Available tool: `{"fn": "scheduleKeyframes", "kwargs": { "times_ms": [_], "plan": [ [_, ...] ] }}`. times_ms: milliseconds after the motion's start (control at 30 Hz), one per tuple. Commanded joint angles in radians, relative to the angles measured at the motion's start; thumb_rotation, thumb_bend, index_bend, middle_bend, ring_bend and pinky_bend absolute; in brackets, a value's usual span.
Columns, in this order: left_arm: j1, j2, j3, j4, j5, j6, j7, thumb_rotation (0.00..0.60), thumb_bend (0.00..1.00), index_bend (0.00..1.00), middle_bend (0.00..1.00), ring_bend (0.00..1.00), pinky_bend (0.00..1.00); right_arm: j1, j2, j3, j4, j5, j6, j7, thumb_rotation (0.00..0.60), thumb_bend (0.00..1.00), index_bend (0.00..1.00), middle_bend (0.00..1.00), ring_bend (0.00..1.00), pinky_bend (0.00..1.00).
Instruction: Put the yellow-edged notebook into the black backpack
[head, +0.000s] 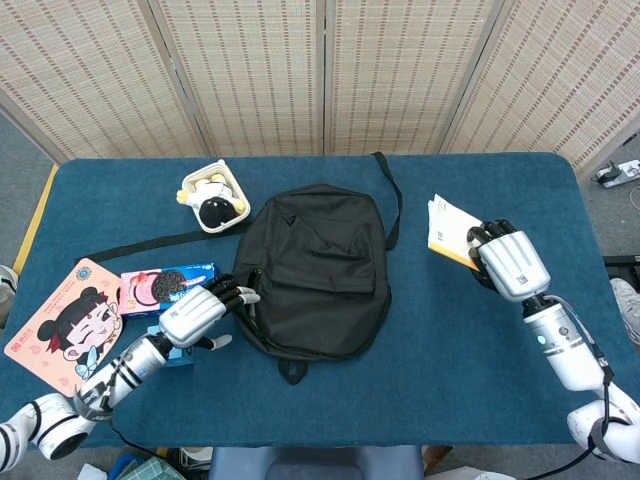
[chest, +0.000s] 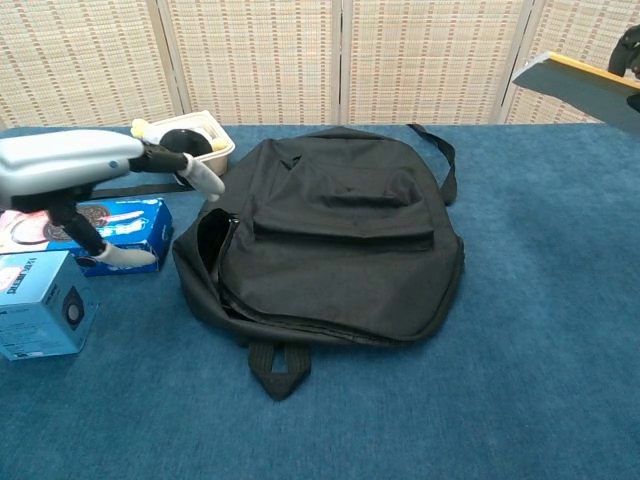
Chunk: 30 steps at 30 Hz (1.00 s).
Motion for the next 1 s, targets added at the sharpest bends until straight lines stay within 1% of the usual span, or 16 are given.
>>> {"fn": "scheduleKeyframes", "kwargs": {
  "times_ms": [33,200,367,567,833,1000],
  "plan": [
    [-0.044,-0.068,-0.011,0.035,-0.061,-0.06,0.068,0.6,0.27,0.2,0.22,0.19,0.12,0.002,-0.005,0.0,0.007,0.001,-0.003,0.002,0.6,0.43,0.73,0.38,0.31,0.31],
    [-0.078,-0.129,-0.018,0.069,-0.103,-0.098,0.13,0.6,0.27,0.19,0.22,0.19,0.13,0.004,-0.011,0.0,0.015,0.001,-0.004,0.009,0.6,0.43,0.73,0.38,0.31,0.31],
    [-0.101,-0.167,-0.023,0.051,-0.135,-0.114,0.231,0.6,0.27,0.16,0.21,0.18,0.13,0.003,-0.016,-0.002,0.025,0.004,-0.006,0.016,0.6,0.43,0.73,0.38,0.31,0.31],
    [-0.132,-0.209,-0.034,0.054,-0.219,-0.166,0.333,0.6,0.27,0.13,0.18,0.18,0.13,0.0,-0.02,-0.003,0.034,0.003,0.0,0.027,0.6,0.43,0.73,0.38,0.31,0.31],
    [-0.149,-0.23,-0.036,0.044,-0.334,-0.196,0.462,0.6,0.27,0.07,0.13,0.15,0.13,-0.007,-0.019,-0.007,0.043,0.0,0.007,0.044,0.6,0.43,0.73,0.38,0.31,0.31],
    [-0.169,-0.224,-0.034,0.028,-0.421,-0.224,0.546,0.6,0.27,0.03,0.09,0.13,0.13,-0.01,-0.022,-0.009,0.048,-0.001,0.01,0.051,0.6,0.43,0.73,0.38,0.31,0.31]
  ]
}}
